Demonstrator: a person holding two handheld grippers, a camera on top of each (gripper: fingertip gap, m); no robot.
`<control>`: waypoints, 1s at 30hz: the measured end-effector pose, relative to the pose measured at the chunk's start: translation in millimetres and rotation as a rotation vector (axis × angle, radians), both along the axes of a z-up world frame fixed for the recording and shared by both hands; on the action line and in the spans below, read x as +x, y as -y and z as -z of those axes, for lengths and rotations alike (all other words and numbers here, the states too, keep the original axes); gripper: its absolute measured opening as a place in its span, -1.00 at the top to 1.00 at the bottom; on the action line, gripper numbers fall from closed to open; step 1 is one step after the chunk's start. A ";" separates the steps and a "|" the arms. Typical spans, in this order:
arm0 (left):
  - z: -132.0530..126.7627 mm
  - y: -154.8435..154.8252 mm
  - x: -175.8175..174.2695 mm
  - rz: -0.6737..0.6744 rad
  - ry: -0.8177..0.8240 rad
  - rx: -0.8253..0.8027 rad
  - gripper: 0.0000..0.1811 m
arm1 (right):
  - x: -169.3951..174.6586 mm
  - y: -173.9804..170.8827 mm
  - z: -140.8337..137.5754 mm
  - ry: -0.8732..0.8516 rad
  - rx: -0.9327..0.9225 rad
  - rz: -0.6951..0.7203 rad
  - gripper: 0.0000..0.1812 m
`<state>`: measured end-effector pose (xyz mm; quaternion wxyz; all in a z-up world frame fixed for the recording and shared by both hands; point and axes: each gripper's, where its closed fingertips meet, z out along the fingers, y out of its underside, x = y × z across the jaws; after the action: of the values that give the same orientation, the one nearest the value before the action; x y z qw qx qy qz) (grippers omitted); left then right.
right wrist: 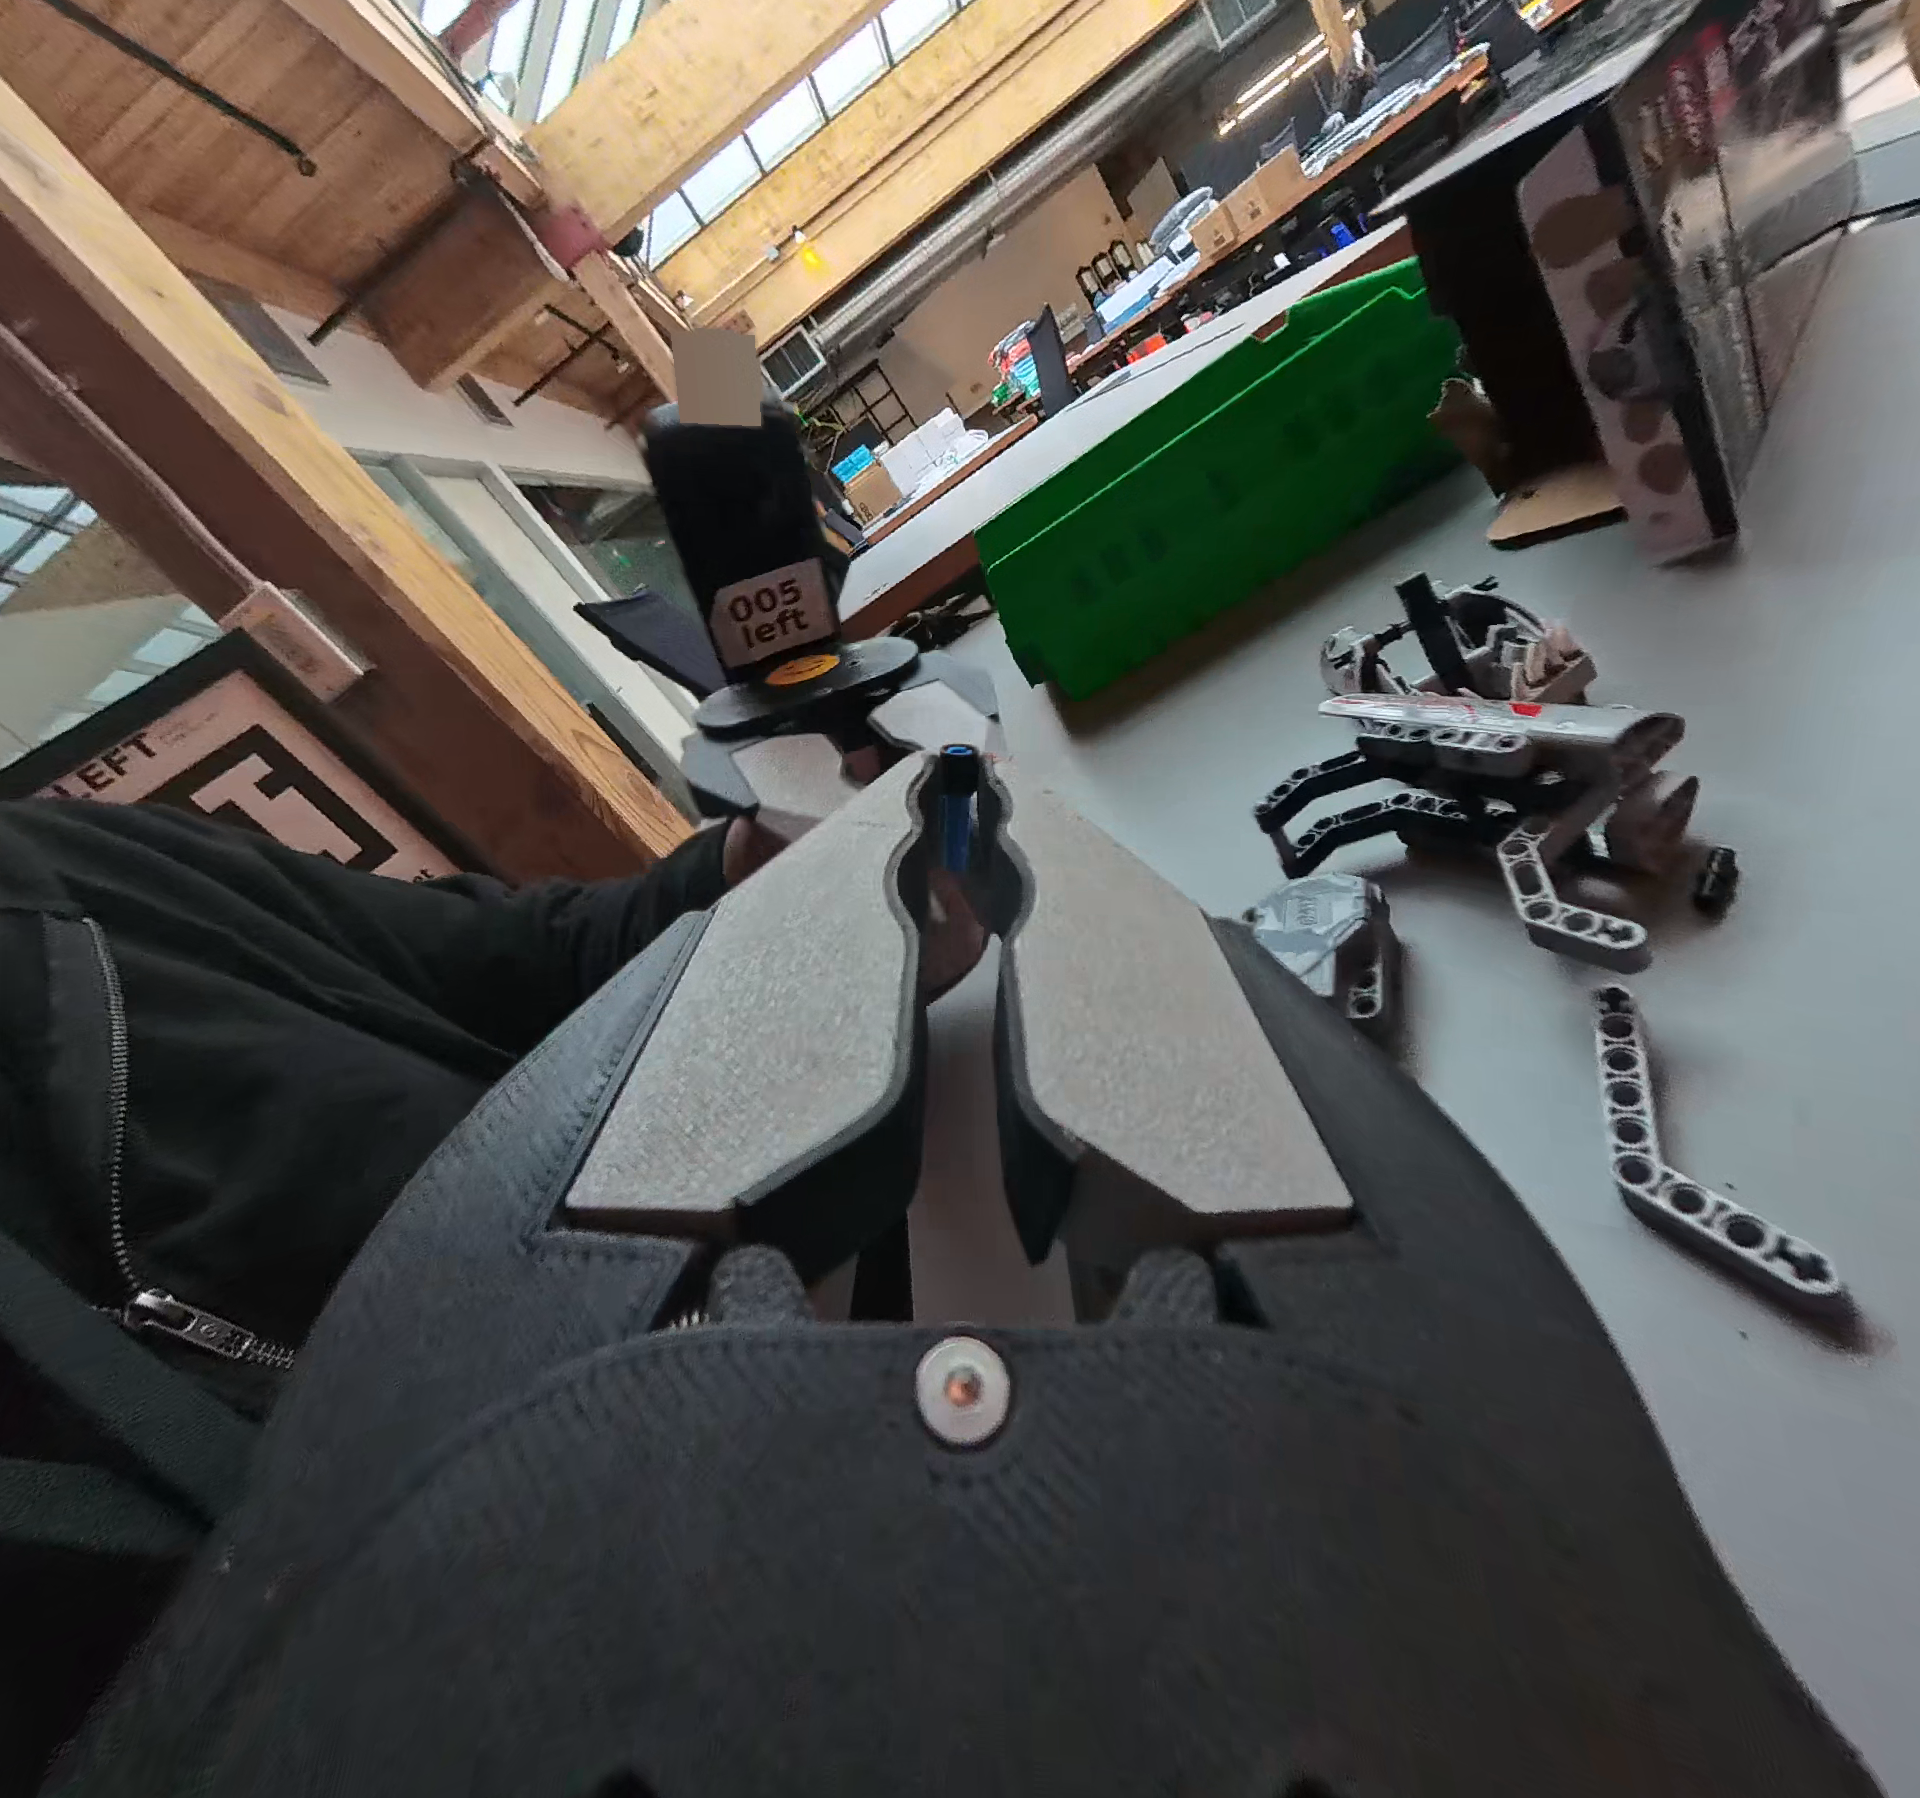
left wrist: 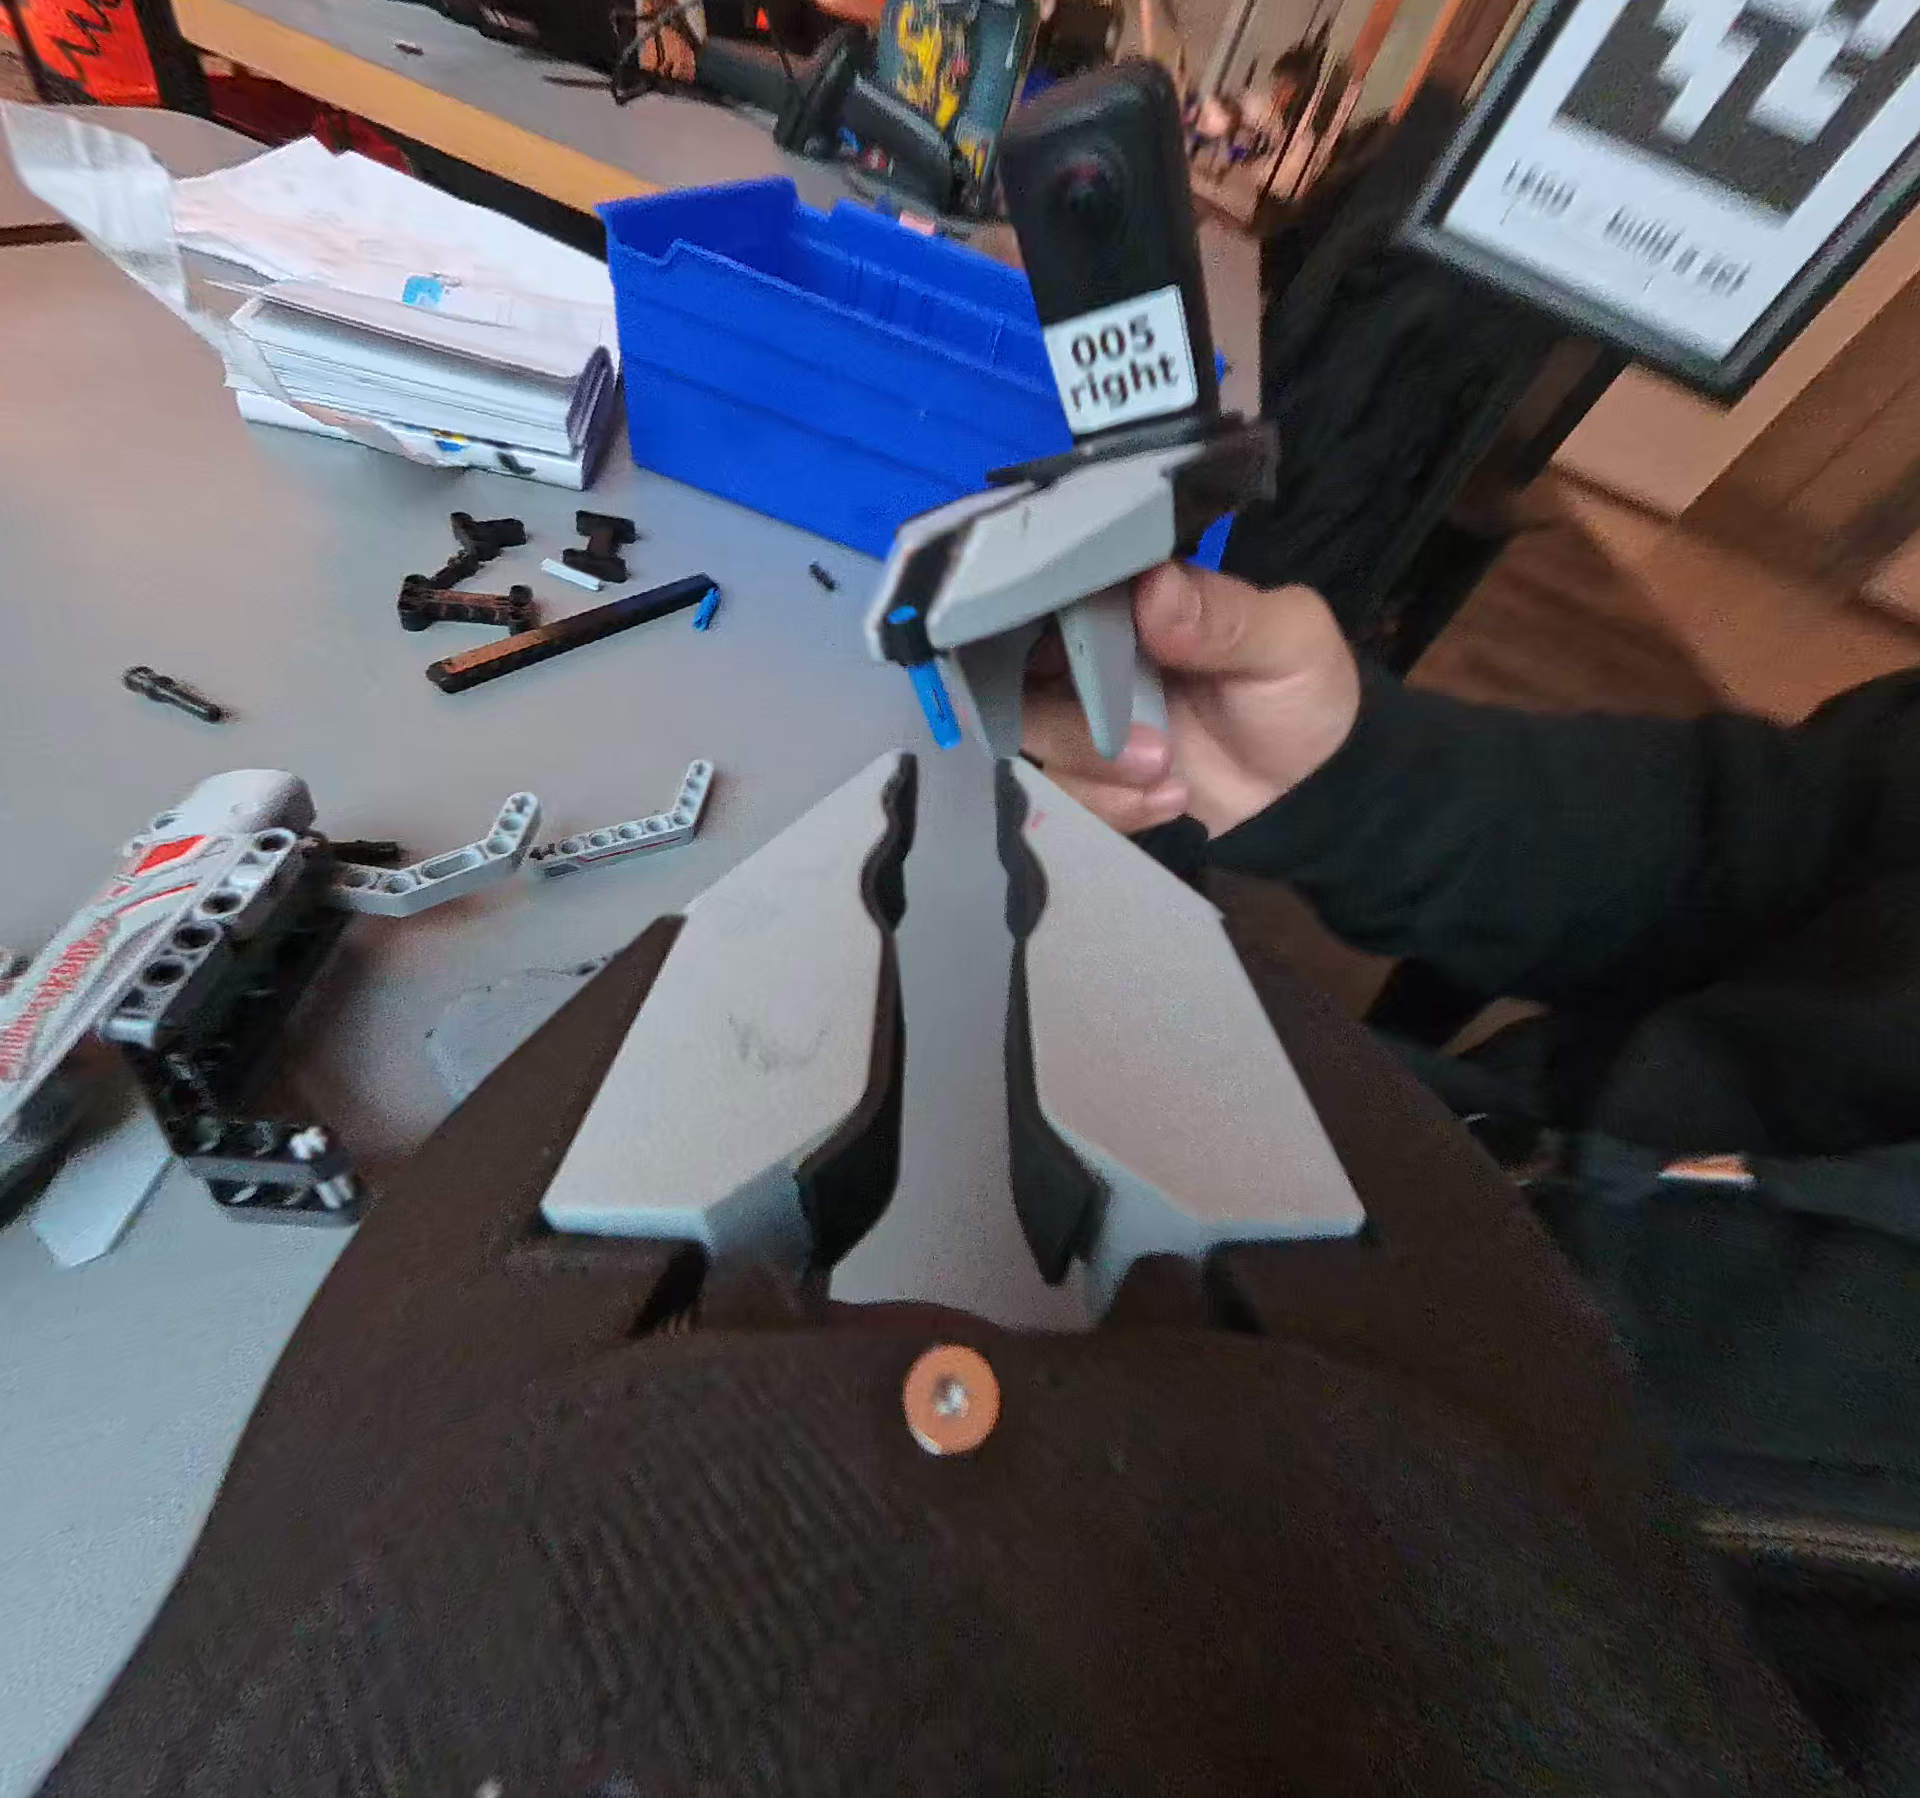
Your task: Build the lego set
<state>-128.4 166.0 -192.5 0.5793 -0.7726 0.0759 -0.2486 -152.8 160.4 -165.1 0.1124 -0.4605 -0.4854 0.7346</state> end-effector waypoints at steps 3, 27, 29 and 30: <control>-8.9 1.7 -0.5 0.018 0.115 0.026 0.93 | 1.4 8.4 -3.1 -0.023 0.016 -0.019 0.97; -18.3 4.8 2.2 -0.066 -0.090 0.112 0.97 | 8.6 15.3 -4.5 -0.079 0.294 0.033 0.97; -15.1 4.7 -0.3 -0.073 -0.117 0.101 0.98 | 7.4 14.9 -2.4 -0.068 0.285 0.040 0.96; -14.7 4.1 -1.9 -0.088 -0.112 0.106 0.98 | 6.1 14.0 -1.9 -0.068 0.285 0.056 0.96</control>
<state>-130.3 161.9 -177.7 0.6244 -0.7562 0.0872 -0.1751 -146.7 146.4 -163.2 0.2133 -0.4282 -0.5676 0.6700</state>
